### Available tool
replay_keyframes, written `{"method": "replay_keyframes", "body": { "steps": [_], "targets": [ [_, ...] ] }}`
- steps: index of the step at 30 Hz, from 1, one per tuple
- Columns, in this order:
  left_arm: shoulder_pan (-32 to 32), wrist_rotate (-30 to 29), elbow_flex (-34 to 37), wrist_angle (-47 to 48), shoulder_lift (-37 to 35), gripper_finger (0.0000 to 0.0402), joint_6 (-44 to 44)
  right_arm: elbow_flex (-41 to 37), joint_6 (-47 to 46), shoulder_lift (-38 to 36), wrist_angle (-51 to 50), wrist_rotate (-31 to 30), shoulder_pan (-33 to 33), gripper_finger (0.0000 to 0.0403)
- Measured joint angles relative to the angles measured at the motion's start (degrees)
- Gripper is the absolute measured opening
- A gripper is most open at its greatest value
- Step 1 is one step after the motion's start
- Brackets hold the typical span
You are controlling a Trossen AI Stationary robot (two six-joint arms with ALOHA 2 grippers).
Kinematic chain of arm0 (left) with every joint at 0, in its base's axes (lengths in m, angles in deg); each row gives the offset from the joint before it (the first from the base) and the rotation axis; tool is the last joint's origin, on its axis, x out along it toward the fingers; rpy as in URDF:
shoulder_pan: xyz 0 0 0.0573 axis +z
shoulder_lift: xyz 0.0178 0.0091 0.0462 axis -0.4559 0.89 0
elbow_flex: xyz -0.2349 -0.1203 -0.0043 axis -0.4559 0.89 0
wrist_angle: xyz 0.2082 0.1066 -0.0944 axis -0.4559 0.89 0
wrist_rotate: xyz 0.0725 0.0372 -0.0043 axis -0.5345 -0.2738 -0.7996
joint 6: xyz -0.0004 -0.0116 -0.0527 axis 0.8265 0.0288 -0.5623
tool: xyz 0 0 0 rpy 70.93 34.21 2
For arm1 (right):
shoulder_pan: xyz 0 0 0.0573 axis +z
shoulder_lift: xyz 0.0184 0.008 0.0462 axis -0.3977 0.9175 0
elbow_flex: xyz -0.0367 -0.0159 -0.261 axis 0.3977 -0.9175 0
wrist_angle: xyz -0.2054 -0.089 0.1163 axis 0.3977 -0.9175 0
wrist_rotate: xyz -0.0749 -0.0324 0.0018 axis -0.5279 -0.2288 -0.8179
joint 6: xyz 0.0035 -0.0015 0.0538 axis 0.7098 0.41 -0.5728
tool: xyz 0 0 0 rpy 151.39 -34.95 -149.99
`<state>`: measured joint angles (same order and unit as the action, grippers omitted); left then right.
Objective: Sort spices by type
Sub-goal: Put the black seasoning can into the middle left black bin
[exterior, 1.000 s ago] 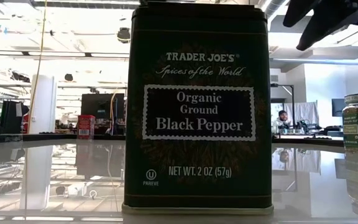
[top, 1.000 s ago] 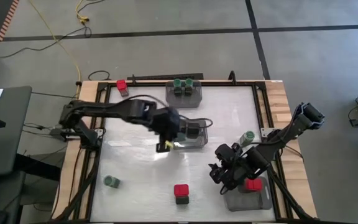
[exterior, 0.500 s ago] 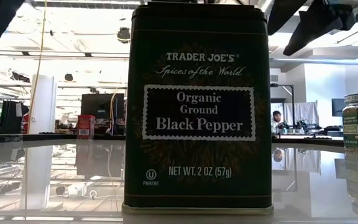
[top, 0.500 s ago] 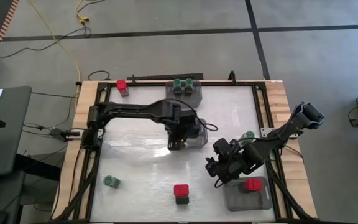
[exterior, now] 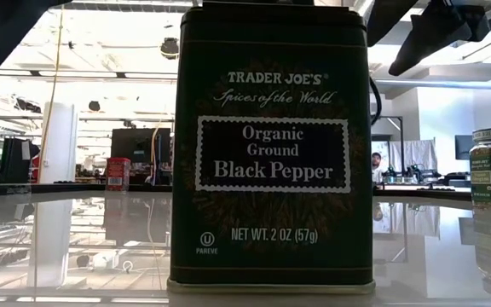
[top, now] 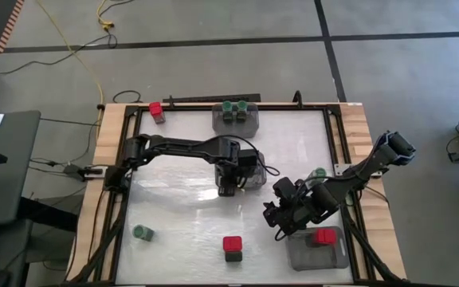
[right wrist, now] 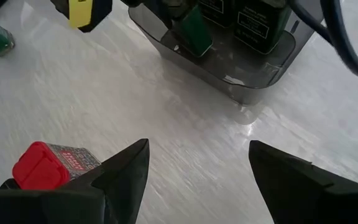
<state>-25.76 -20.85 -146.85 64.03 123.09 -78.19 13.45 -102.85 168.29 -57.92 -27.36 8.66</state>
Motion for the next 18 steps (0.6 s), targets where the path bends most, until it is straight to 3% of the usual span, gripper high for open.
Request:
{"method": "replay_keyframes", "body": {
  "steps": [12,18],
  "targets": [
    [0.33,-2.71,0.01,-0.22,0.63,0.0122,0.24,0.00,-0.04,0.00,0.00,0.00,0.00,0.0303],
    [0.33,-2.69,0.01,-0.22,0.58,0.0145,2.21,0.00,0.00,0.00,-0.19,0.00,0.00,0.0303]
  ]
}}
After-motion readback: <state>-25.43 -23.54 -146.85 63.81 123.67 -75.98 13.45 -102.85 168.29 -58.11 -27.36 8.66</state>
